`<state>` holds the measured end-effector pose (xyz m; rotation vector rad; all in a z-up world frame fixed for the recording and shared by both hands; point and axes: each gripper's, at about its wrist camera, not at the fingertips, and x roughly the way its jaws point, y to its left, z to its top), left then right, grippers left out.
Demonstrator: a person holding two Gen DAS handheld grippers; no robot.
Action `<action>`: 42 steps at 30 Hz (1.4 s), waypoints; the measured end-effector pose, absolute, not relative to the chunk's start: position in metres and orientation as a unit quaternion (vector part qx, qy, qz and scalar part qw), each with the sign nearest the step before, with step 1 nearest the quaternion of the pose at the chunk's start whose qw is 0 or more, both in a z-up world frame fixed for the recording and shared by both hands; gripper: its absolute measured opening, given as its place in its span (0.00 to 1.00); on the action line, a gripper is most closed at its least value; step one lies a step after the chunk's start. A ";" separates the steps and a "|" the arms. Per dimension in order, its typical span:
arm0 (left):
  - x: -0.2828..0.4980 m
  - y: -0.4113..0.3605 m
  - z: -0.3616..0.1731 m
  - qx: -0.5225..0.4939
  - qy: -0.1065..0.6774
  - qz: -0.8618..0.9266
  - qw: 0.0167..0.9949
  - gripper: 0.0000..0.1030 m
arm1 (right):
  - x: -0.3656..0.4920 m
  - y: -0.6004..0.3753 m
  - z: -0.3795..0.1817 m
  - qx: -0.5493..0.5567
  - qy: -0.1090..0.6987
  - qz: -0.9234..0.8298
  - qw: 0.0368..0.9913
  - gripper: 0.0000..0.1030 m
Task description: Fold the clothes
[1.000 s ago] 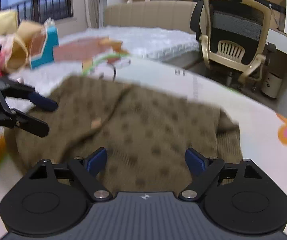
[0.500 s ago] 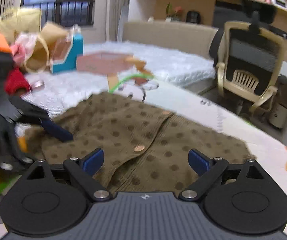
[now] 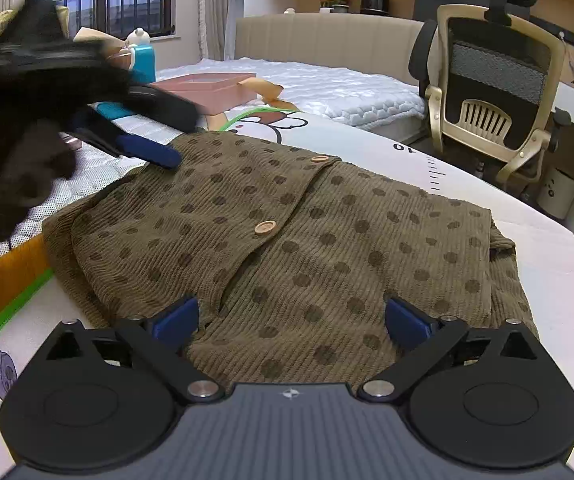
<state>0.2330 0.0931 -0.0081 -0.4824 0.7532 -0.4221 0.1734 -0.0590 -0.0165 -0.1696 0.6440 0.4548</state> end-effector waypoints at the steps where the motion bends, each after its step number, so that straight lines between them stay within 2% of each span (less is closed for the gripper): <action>1: 0.241 0.096 -0.014 -0.246 0.368 -0.190 0.876 1.00 | 0.173 -0.060 -0.017 -0.080 0.314 0.223 0.920 0.99; 4: 0.244 0.100 -0.020 -0.268 0.358 -0.192 0.873 1.00 | 0.174 -0.061 -0.017 -0.074 0.315 0.228 0.918 1.00; 17: 0.225 0.080 -0.023 -0.176 0.329 -0.190 0.908 1.00 | 0.181 -0.058 -0.005 -0.051 0.363 0.209 0.906 1.00; 20: 0.223 0.078 -0.023 -0.160 0.329 -0.190 0.911 1.00 | 0.183 -0.069 0.017 -0.030 0.328 0.202 0.922 1.00; 22: 0.224 0.079 -0.024 -0.157 0.328 -0.190 0.912 1.00 | 0.190 -0.071 0.023 -0.054 0.310 0.158 0.936 1.00; 27: 0.223 0.080 -0.024 -0.156 0.329 -0.193 0.911 1.00 | 0.216 -0.070 -0.014 -0.076 0.363 0.094 0.924 1.00; 33: 0.205 0.082 -0.022 -0.102 0.332 -0.232 0.908 1.00 | 0.212 -0.078 -0.020 -0.043 0.349 0.096 0.931 1.00; 42: 0.147 0.100 -0.015 -0.099 0.322 -0.221 0.915 1.00 | 0.205 -0.085 -0.022 -0.024 0.343 0.098 0.934 1.00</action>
